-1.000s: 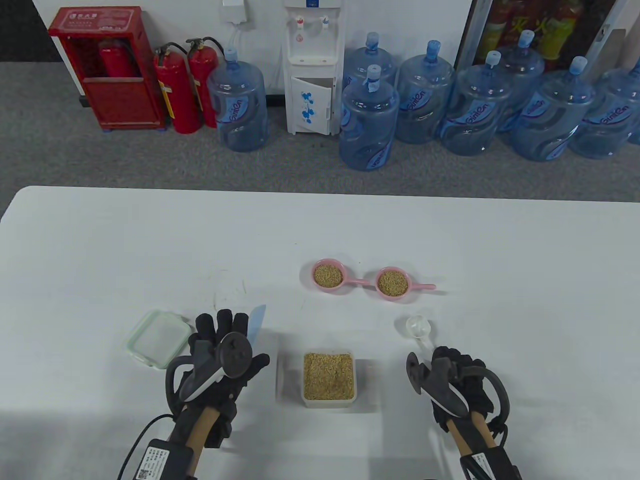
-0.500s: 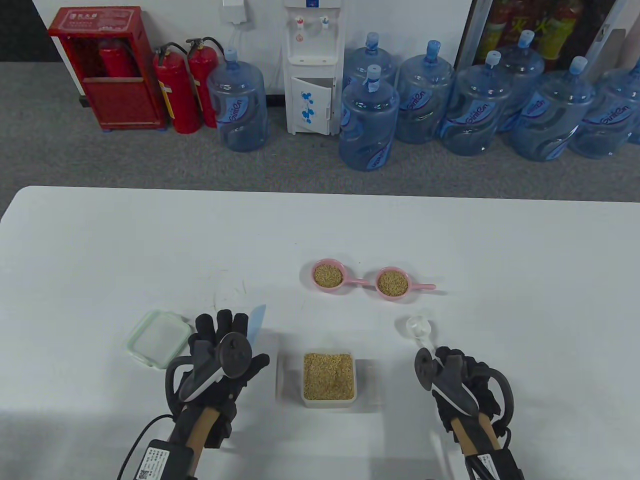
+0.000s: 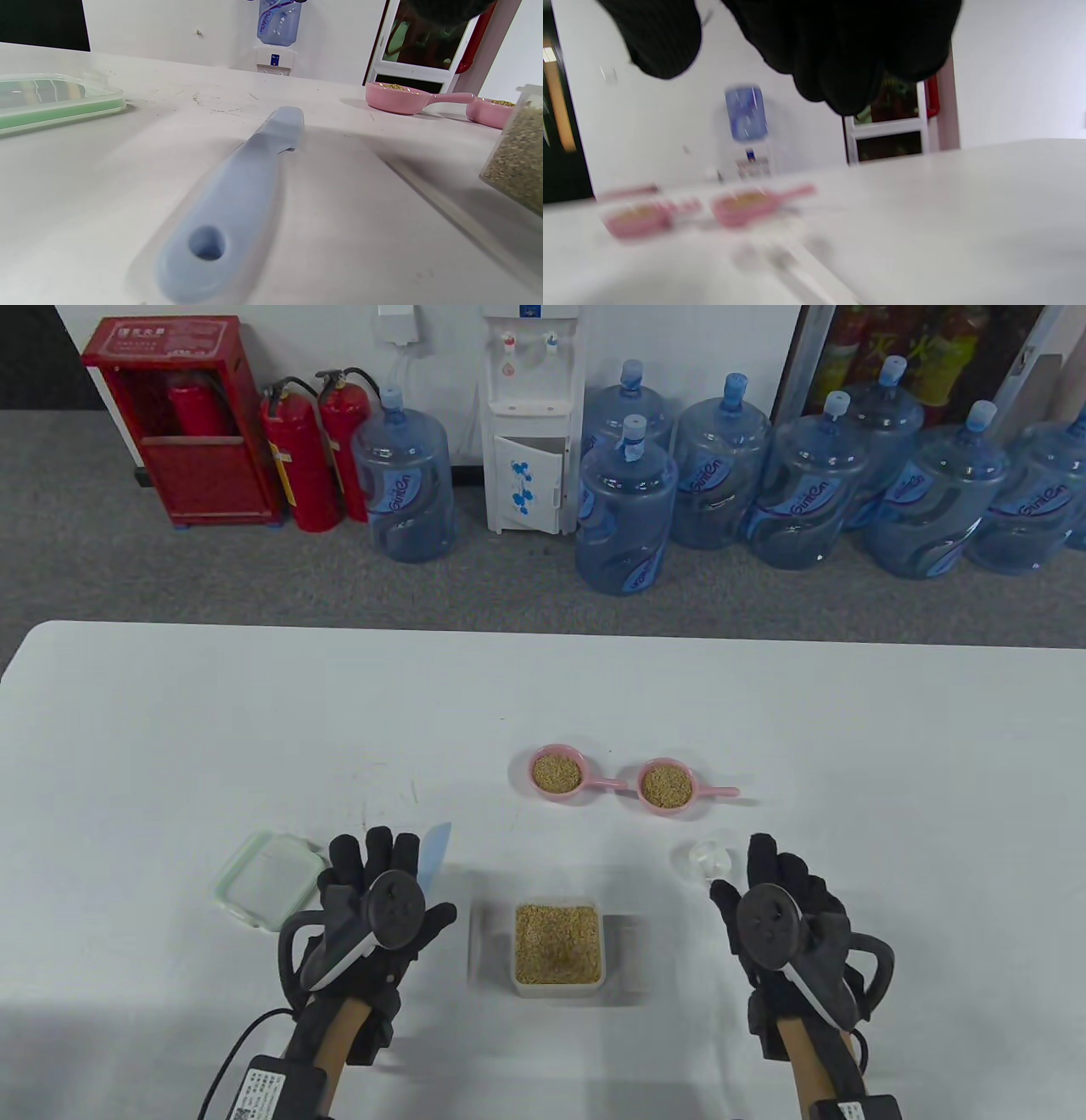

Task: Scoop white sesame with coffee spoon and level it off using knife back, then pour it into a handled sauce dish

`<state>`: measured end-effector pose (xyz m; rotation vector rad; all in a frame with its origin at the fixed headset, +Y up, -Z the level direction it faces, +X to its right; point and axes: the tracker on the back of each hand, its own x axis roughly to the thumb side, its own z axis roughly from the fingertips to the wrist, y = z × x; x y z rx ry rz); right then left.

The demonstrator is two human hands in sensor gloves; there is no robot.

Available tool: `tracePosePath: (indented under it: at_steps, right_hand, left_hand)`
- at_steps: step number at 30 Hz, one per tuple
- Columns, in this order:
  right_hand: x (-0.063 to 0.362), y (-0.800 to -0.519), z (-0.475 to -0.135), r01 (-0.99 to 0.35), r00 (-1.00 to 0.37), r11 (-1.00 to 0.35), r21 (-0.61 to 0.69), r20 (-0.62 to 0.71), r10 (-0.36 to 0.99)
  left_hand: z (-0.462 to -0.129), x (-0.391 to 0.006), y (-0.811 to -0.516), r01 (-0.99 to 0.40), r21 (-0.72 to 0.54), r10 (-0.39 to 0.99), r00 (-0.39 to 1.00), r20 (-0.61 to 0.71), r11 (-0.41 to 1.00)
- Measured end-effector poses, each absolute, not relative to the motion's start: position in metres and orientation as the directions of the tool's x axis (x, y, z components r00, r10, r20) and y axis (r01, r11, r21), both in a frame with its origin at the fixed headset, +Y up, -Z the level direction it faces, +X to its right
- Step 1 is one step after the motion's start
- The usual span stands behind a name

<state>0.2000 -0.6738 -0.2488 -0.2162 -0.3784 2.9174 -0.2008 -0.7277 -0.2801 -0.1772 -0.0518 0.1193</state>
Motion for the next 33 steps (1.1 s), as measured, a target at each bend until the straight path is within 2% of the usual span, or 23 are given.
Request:
tracePosePath:
  at_steps: [3, 5, 7, 10, 14, 16, 18, 23, 28, 30, 33]
  right_hand:
    - [0.187, -0.652, -0.240, -0.325, -0.933, -0.871, -0.368, -0.024, 0.358]
    - [0.181, -0.649, -0.239, -0.372, -0.916, -0.831, -0.414, 0.020, 0.400]
    - [0.178, -0.655, -0.239, -0.381, -0.913, -0.806, -0.452, 0.050, 0.404]
    - [0.178, -0.680, -0.242, -0.341, -0.931, -0.759, -0.555, 0.090, 0.353]
    - [0.184, -0.697, -0.249, -0.165, -0.985, -0.881, -0.444, 0.024, 0.173]
    - [0.189, -0.704, -0.253, -0.131, -0.990, -0.904, -0.406, 0.004, 0.141]
    - [0.194, -0.709, -0.256, -0.130, -0.990, -0.923, -0.361, -0.012, 0.143]
    - [0.196, -0.710, -0.258, -0.148, -0.985, -0.925, -0.350, -0.027, 0.168]
    - [0.192, -0.711, -0.259, -0.131, -0.989, -0.937, -0.324, -0.019, 0.145]
    - [0.191, -0.712, -0.260, -0.134, -0.989, -0.940, -0.315, -0.015, 0.146]
    - [0.189, -0.713, -0.262, -0.137, -0.989, -0.945, -0.297, -0.010, 0.146]
  left_hand:
    - [-0.279, -0.202, -0.727, -0.120, -0.166, 0.127, 0.991, 0.034, 0.979]
    - [-0.279, -0.204, -0.727, -0.120, -0.158, 0.127, 0.992, 0.030, 0.980]
    - [-0.279, -0.205, -0.726, -0.120, -0.148, 0.125, 0.992, 0.025, 0.982]
    - [-0.281, -0.207, -0.728, -0.114, -0.144, 0.118, 0.993, 0.014, 0.983]
    - [-0.283, -0.213, -0.730, -0.096, -0.146, 0.096, 0.995, -0.007, 0.985]
    - [-0.285, -0.217, -0.730, -0.115, -0.147, 0.113, 0.993, -0.028, 0.982]
    - [-0.287, -0.221, -0.728, -0.127, -0.139, 0.122, 0.992, -0.046, 0.982]
    - [-0.292, -0.238, -0.718, -0.140, -0.107, 0.131, 0.987, -0.091, 0.984]
    - [-0.301, -0.279, -0.702, 0.032, -0.093, -0.048, 0.985, -0.166, 0.995]
    - [-0.305, -0.298, -0.702, 0.064, -0.135, -0.092, 0.972, -0.214, 0.989]
    - [-0.314, -0.321, -0.715, 0.044, -0.266, -0.119, 0.954, -0.275, 0.963]
